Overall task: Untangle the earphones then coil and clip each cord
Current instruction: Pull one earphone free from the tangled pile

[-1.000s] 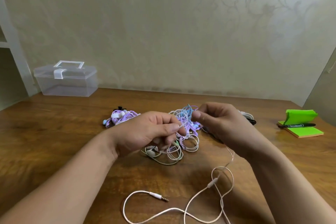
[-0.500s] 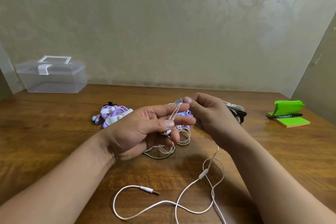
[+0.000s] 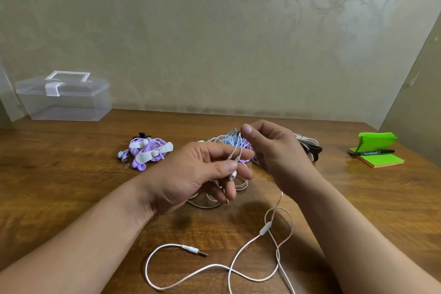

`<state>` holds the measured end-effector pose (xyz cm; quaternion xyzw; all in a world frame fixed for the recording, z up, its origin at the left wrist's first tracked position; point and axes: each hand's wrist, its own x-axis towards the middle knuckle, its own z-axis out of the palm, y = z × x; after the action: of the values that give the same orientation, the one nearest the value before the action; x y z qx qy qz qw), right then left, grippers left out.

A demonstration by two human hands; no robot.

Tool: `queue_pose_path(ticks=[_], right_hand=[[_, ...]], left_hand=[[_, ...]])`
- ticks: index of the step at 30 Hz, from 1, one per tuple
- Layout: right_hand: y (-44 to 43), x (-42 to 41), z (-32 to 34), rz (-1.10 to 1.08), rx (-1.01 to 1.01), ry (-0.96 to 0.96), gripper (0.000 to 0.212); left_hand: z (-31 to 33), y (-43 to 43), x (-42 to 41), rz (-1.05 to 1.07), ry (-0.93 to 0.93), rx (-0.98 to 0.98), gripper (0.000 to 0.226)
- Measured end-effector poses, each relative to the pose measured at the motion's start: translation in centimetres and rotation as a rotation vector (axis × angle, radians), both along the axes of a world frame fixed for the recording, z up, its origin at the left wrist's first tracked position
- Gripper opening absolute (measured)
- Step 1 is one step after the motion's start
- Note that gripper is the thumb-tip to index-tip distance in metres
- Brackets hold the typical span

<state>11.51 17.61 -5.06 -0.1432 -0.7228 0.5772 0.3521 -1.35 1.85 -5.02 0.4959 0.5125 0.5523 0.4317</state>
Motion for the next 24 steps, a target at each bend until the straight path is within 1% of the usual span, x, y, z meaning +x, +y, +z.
queue_pose_path(ticks=[3,6,8,13,20,24], right_hand=[[-0.01,-0.09,0.05,-0.005,-0.007,0.006,0.023],[0.1,-0.1,0.2,-0.028,-0.017,0.016,0.023],[0.29,-0.11,0.16,-0.025,-0.033,0.033,0.022],[0.53,-0.03,0.07,-0.018,-0.032,0.012,0.023],[0.29,-0.18,0.06,-0.042,-0.004,-0.004,0.023],[0.3,-0.11,0.0,-0.044,-0.001,-0.004,0.022]], left_hand=[[-0.05,0.04,-0.03,-0.036,-0.087,-0.021,0.036],[-0.09,-0.03,-0.35,-0.115,-0.217,-0.012,0.044],[-0.21,0.02,-0.36,-0.127,-0.247,0.001,0.04],[-0.55,0.28,0.13,-0.048,-0.222,-0.001,0.034],[-0.48,0.32,0.16,-0.006,-0.146,-0.013,0.03],[-0.66,0.48,0.22,0.01,-0.142,-0.017,0.025]])
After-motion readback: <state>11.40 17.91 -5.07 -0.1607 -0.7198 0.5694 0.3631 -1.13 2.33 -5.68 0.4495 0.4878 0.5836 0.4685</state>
